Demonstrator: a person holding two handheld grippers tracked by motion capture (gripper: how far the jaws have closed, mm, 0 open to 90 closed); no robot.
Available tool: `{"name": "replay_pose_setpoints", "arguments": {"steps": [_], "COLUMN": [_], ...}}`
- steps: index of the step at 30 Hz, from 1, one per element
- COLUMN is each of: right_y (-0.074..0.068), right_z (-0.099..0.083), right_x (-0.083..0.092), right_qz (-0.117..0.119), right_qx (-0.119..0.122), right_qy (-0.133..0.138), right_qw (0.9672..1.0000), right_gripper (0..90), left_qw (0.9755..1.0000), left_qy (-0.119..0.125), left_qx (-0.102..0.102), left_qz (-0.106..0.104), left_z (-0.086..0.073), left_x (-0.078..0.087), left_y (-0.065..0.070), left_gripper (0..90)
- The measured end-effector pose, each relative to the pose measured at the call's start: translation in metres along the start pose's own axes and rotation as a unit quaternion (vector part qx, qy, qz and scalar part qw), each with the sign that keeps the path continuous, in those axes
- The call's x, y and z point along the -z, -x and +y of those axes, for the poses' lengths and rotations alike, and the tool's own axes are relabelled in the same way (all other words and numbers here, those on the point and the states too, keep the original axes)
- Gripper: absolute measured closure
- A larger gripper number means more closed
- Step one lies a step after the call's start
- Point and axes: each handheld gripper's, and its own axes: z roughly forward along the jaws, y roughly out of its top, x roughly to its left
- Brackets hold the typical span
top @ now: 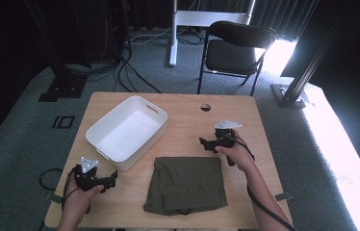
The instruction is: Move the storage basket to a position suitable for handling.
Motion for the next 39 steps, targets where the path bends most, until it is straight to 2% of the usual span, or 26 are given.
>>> {"name": "replay_pose_setpoints", "arguments": {"steps": [8, 10, 13, 21, 23, 28, 36, 39], "right_y": [-0.019, -0.031, -0.039, -0.048, -0.053, -0.060, -0.066, -0.067], "right_z": [0.022, 0.033, 0.044, 0.068, 0.078, 0.091, 0.111, 0.114], "right_x": [-0.015, -0.022, -0.029, -0.049, -0.058, -0.070, -0.092, -0.098], "right_qz": [0.019, 0.028, 0.037, 0.045, 0.045, 0.049, 0.049, 0.044], "right_qx": [0.019, 0.028, 0.035, 0.042, 0.051, 0.058, 0.062, 0.058], "right_qy": [0.010, 0.016, 0.024, 0.031, 0.027, 0.028, 0.037, 0.041], "right_qw": [0.9996, 0.9991, 0.9984, 0.9977, 0.9973, 0.9967, 0.9962, 0.9965], "right_gripper": [13.6, 13.6, 13.6, 14.2, 14.3, 14.3, 15.0, 22.4], "left_qw": [0.9998, 0.9995, 0.9995, 0.9987, 0.9985, 0.9982, 0.9974, 0.9969], "left_qy": [0.018, 0.028, 0.030, 0.048, 0.051, 0.058, 0.063, 0.068], "left_qx": [0.004, 0.012, 0.013, 0.017, 0.017, 0.017, 0.034, 0.039], "left_qz": [0.000, 0.003, 0.003, -0.003, -0.005, -0.001, -0.003, -0.002], "left_z": [0.007, 0.010, 0.013, 0.025, 0.028, 0.035, 0.044, 0.046], "left_x": [0.004, 0.006, 0.008, 0.014, 0.014, 0.017, 0.014, 0.013], "left_y": [0.002, 0.002, 0.001, 0.005, 0.005, 0.004, 0.001, 0.002], "left_gripper": [1.2, 1.2, 1.2, 1.2, 1.3, 1.2, 1.3, 8.3]}}
